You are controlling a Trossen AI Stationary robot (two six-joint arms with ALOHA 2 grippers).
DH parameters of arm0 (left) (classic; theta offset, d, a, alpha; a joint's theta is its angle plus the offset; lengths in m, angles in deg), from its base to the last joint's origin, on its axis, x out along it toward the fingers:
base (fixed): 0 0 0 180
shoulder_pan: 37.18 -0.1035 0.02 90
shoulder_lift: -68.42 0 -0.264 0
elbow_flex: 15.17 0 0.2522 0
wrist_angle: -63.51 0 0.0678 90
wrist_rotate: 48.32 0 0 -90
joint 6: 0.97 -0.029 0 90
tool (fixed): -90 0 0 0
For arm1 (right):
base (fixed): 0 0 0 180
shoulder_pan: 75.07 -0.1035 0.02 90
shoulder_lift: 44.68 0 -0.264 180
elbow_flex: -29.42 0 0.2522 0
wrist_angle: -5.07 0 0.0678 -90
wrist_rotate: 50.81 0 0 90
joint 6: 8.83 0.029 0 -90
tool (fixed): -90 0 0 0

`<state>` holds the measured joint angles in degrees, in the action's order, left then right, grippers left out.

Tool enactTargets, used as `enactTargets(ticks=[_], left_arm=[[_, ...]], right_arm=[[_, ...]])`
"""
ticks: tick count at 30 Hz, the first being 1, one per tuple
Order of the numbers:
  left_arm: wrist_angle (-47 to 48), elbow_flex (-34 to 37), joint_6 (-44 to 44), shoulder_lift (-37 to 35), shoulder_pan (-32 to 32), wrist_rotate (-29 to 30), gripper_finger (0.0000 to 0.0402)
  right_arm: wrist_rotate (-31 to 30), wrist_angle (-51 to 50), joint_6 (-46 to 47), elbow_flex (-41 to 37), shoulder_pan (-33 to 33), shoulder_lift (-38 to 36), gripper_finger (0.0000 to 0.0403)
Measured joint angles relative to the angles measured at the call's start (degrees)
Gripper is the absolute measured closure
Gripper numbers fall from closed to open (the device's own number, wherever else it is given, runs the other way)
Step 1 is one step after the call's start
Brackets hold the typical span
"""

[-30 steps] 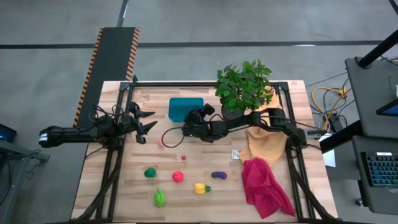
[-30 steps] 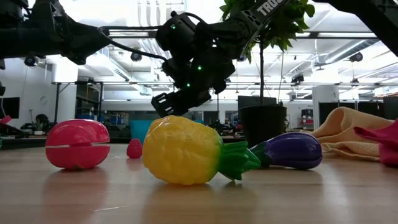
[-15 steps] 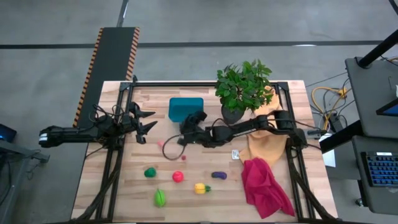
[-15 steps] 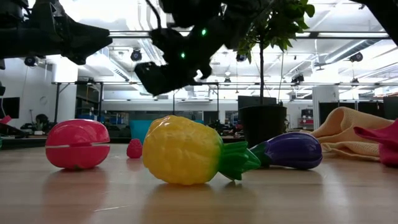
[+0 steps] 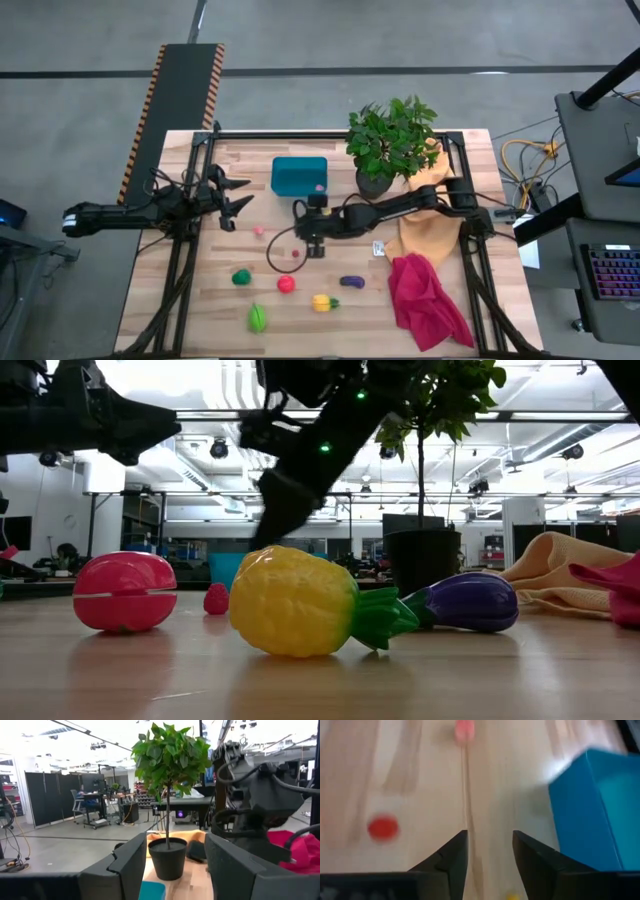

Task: Pick and placing Produce into tupperware
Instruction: Put the corn into the bin

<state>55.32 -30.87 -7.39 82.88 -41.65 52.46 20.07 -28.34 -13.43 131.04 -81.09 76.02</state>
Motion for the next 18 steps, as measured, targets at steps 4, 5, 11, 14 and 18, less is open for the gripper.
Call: enactTargets(ticks=[4,5,11,14,18], left_arm=[[0.25,0.0,-0.02,0.02,-0.02,-0.02,0.0214],[0.27,0.0,-0.02,0.02,-0.02,0.02,0.0214],[0.14,0.0,-0.02,0.11,0.0,-0.02,0.0214],[0.16,0.0,-0.02,0.02,-0.02,0.0,0.0214],[0.16,0.0,-0.02,0.02,-0.02,0.0,0.0214]], right_arm=[[-0.03,-8.86,-0.44,0.0,0.47,-1.03,0.0246],[-0.07,-10.47,-0.74,0.0,0.66,-1.17,0.0246],[-0.16,-13.2,-5.09,-0.02,2.04,-1.38,0.0246],[0.0,-13.2,-7.41,-0.02,2.73,-1.39,0.0242],[0.83,-13.82,-8.53,-0.13,3.98,-1.11,0.0237]])
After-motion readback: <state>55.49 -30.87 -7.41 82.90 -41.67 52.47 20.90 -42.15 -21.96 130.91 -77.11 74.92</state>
